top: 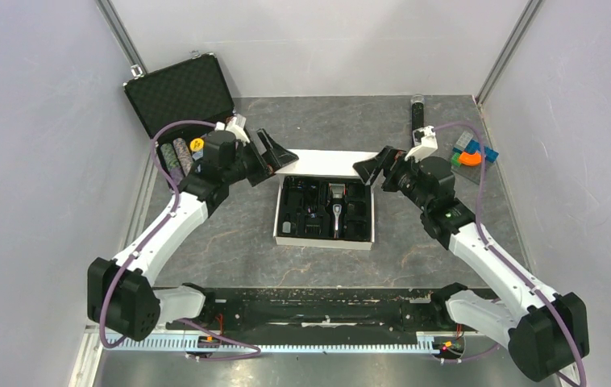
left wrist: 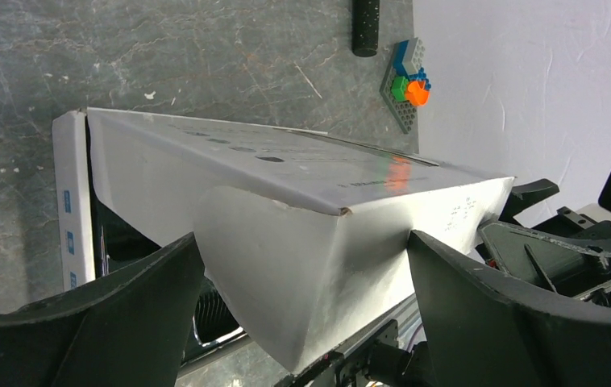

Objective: Sort the hair-cutting tools

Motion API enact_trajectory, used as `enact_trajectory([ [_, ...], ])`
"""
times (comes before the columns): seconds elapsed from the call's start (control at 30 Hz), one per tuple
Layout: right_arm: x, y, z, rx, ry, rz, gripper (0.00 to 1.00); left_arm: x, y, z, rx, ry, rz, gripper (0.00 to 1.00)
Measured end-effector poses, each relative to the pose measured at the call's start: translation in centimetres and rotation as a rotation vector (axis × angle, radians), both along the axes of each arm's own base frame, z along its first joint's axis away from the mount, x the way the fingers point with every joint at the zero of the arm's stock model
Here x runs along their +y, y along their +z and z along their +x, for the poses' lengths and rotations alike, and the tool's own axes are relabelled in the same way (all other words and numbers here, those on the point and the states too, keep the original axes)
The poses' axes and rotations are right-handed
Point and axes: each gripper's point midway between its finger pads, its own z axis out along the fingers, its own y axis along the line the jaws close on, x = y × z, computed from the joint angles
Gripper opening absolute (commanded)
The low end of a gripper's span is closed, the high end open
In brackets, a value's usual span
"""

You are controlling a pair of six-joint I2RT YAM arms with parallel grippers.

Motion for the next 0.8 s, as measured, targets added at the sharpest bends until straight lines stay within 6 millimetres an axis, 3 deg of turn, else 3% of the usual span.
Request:
enact_trajectory([
  [0.5,-0.2,-2.3,-1.9,0.04,0.029,-0.009,0.98,0.6,-1.5,-1.9,0.027,0.004,0.02,1.0],
  [0.8,-1.1,-3.9,-4.2,0.074,0.038,-0.031,0.98,1.5,-3.3,-4.7,0.059,-0.005,0.034,1.0],
])
